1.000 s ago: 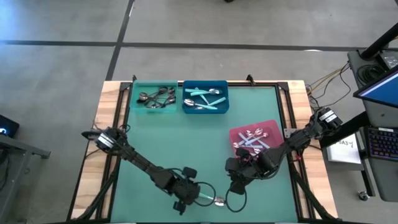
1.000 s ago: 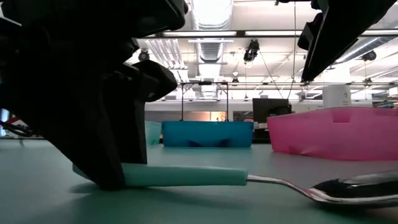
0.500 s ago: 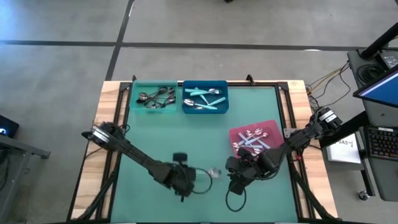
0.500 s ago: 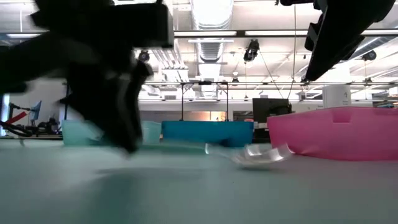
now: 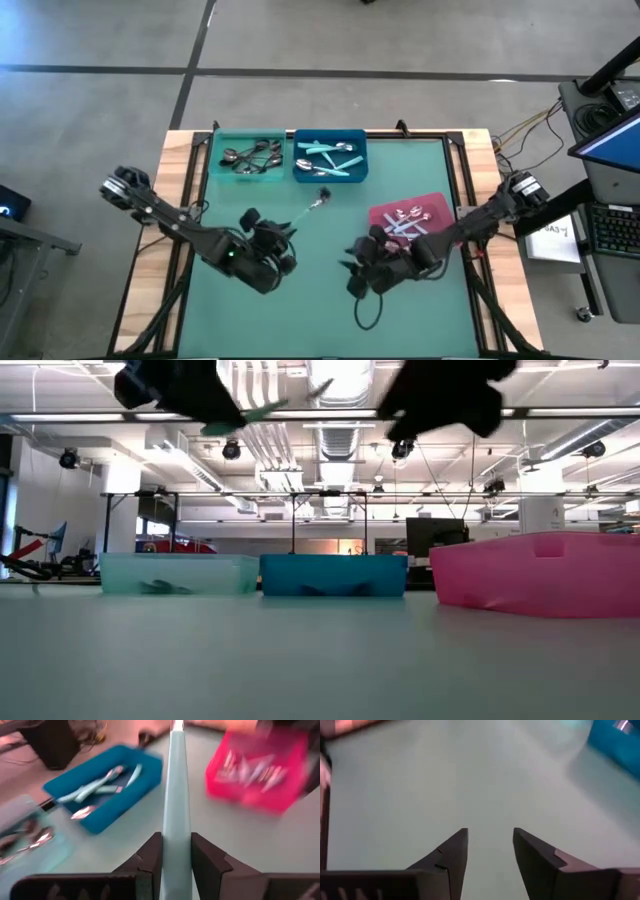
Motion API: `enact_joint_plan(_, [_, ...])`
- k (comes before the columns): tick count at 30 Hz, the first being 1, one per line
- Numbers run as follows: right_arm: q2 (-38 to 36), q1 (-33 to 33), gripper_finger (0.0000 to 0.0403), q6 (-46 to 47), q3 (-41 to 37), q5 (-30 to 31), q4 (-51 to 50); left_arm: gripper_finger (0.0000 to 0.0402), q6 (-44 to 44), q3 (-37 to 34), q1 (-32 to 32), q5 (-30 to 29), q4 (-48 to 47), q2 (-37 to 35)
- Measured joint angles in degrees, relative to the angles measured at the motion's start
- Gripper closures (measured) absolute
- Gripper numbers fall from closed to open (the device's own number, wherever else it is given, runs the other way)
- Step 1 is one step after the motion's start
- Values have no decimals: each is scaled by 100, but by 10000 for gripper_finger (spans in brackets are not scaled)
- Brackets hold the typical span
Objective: Sort silverware by color (type)
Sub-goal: Put the green spoon into the blue bin
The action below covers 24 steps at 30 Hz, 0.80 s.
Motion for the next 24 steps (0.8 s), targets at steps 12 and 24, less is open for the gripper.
enact_joint_plan(12, [0, -1044, 245, -1378, 2, 202, 2681, 339, 805, -1299, -1, -760, 3822, -118])
enact_joint_plan(24, [42, -1718, 245, -1301, 2, -515, 3269, 339, 1238, -1460, -6, -762, 4895, 56])
